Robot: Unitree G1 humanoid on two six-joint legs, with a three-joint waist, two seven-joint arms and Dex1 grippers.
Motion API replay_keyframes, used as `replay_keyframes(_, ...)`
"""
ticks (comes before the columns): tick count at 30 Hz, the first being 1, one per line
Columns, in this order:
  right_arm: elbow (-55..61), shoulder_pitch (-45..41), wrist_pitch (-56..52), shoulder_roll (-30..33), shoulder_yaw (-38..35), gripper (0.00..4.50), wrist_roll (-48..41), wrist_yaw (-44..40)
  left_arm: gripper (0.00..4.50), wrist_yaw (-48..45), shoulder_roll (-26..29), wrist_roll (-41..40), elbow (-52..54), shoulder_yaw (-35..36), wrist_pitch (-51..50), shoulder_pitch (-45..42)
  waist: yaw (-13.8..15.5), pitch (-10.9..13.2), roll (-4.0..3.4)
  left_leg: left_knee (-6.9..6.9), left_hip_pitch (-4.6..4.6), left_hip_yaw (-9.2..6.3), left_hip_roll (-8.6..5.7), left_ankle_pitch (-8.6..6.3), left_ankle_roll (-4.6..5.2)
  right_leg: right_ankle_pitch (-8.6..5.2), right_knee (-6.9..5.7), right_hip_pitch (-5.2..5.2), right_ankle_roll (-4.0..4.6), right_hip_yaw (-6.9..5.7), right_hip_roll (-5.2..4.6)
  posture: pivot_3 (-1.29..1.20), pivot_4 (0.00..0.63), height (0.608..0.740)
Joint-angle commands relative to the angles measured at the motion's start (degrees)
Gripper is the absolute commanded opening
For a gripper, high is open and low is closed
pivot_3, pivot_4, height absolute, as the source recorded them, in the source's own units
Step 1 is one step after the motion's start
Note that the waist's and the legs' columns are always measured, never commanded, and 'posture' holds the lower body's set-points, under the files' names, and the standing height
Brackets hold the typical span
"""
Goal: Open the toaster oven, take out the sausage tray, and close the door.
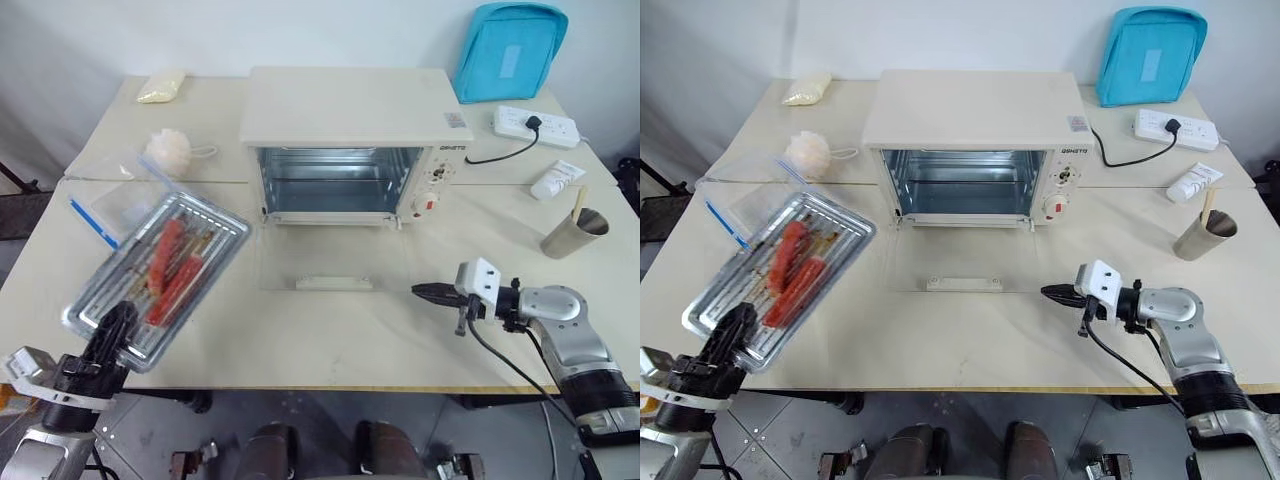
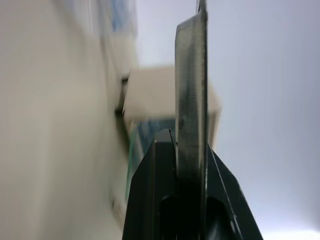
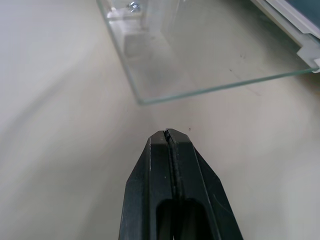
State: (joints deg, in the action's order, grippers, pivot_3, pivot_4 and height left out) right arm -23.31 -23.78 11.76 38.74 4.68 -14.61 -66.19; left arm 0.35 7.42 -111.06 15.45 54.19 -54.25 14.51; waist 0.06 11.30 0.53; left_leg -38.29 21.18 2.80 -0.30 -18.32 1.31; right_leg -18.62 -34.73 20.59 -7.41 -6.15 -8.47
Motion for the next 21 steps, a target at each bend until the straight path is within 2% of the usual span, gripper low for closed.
replay_keyframes(1,-0.9,-1.5,-0.1,-1.8,-0.8,0.01,-0.9,-1.0,0.00,1.7,-1.5,-1.9,3.6,2.5,3.4,-1.0,0.0,0.0,0.00,0.00,0.00,0.00,0.01,-0.01,-0.02,0.00,-0.01,0.00,0.00,0.00,0.02,0.00,0.150,0.740)
replay_keyframes(7,-0.5,-3.5,0.7,-5.2,-4.0,0.01,-3.8,-1.4,0.00,3.7,-2.6,-1.9,4.8,2.3,4.7,-1.0,0.0,0.0,0.01,0.02,0.04,0.01,0.01,-0.02,0.00,0.00,-0.09,0.00,0.00,-0.02,0.07,0.00,0.150,0.740)
replay_keyframes(10,3.9,-4.0,-2.6,-5.6,-6.4,0.01,-7.7,-1.1,0.00,3.5,-2.8,-1.9,5.0,2.1,4.4,-0.7,0.0,0.0,0.01,0.01,0.08,-0.01,0.01,-0.03,0.02,0.00,-0.07,0.00,0.00,-0.04,0.06,0.00,0.150,0.740)
replay_keyframes(14,12.3,-7.4,-12.3,-6.9,-9.8,0.01,-14.6,3.0,0.00,2.8,-2.2,-1.9,4.2,2.0,3.1,-0.5,-0.1,0.0,-0.01,0.03,0.08,-0.02,0.03,-0.04,0.01,0.00,-0.06,0.04,0.00,-0.01,0.06,0.00,0.150,0.740)
replay_keyframes(21,18.1,-9.1,-19.9,-7.7,-12.7,0.01,-19.4,5.9,0.00,2.4,-0.3,-1.9,4.5,0.5,1.4,-0.2,0.2,0.0,0.07,0.09,0.11,-0.06,0.06,-0.18,-0.03,0.00,0.02,0.04,0.00,-0.04,0.06,0.00,0.150,0.740)
